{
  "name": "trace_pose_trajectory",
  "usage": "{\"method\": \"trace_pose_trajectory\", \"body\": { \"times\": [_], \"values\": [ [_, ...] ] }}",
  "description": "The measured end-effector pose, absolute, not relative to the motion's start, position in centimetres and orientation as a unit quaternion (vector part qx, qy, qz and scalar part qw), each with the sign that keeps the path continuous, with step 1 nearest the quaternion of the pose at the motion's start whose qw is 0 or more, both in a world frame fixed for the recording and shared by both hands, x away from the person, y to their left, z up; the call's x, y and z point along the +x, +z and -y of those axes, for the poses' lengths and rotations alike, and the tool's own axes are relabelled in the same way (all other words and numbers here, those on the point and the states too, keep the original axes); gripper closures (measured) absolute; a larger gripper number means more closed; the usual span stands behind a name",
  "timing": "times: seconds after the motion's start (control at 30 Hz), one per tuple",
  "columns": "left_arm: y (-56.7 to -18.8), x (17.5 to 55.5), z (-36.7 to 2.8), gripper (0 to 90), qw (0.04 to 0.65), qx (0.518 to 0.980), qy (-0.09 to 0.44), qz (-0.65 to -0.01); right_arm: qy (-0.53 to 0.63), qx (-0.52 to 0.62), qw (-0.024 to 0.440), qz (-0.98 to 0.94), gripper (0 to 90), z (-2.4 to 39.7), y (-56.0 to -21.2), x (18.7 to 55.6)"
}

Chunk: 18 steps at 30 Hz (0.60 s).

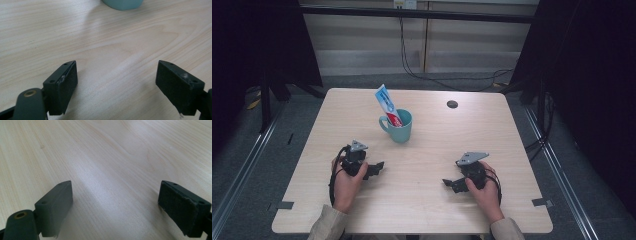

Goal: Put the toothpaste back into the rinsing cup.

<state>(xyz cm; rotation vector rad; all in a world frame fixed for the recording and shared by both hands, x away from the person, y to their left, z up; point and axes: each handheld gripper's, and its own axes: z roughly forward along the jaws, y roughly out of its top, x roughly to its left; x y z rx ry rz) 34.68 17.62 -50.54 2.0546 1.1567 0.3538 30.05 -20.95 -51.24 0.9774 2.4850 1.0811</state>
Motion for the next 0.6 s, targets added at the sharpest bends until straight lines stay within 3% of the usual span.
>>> {"method": "trace_pose_trajectory", "body": {
  "times": [0.6],
  "values": [
    [-50.99,34.24,-17.62,16.1,0.357,0.82,0.168,-0.414,0.372,0.337,0.13,-0.855,11.8,20.94,-51.24,30.05]
  ]
}}
